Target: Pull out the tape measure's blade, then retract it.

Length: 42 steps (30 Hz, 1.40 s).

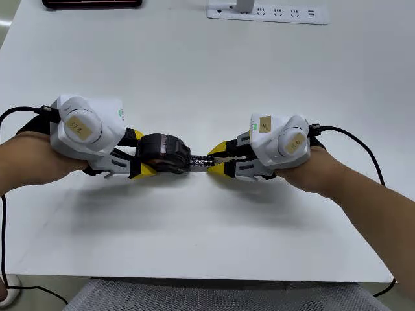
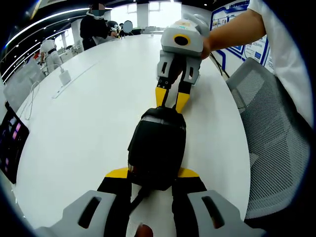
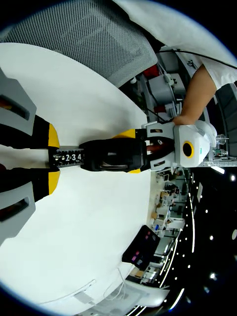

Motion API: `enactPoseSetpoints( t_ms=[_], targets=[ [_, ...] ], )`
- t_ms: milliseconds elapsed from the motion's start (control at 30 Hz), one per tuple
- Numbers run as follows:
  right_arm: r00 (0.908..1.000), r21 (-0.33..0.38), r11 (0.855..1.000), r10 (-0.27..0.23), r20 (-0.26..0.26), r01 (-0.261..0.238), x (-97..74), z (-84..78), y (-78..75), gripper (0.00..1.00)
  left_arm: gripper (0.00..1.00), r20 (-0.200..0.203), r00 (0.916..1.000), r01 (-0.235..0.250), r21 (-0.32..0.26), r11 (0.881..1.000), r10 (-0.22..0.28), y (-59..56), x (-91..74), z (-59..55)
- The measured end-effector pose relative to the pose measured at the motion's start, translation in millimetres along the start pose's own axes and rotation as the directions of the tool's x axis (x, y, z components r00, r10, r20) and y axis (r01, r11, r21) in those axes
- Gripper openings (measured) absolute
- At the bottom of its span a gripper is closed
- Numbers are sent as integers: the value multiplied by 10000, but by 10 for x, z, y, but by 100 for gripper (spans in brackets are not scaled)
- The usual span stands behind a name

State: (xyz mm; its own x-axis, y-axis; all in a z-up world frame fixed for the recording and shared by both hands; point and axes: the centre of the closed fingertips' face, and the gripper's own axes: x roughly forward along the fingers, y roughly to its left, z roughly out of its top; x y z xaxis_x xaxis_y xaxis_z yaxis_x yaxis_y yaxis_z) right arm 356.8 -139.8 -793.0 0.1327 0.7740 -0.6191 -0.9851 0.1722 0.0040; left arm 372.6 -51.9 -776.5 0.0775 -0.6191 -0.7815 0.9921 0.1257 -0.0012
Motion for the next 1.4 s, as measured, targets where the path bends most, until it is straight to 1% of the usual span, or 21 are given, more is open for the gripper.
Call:
enactPoseSetpoints(
  t_ms=[233, 700, 1167, 1400],
  targets=[
    [10000, 96, 9999, -76, -49, 77, -42, -33, -6, 10, 26, -2, 10000, 1, 1, 10000, -1, 3, 0, 0],
    [9996, 15, 9999, -136, -244, 137, -150, -113, -8, 9, 26, -38, 10000, 16, -3, 10000, -16, 4, 2, -3],
    [9985, -23, 9997, -241, -484, 240, -284, -189, -25, 9, 26, -16, 10000, 11, -55, 10000, -11, 6, 4, -5],
    [9979, -12, 9996, -298, -579, 298, -354, -207, -7, 9, 26, -20, 10000, 3, -40, 10000, -3, 4, 2, -5]
  ],
)
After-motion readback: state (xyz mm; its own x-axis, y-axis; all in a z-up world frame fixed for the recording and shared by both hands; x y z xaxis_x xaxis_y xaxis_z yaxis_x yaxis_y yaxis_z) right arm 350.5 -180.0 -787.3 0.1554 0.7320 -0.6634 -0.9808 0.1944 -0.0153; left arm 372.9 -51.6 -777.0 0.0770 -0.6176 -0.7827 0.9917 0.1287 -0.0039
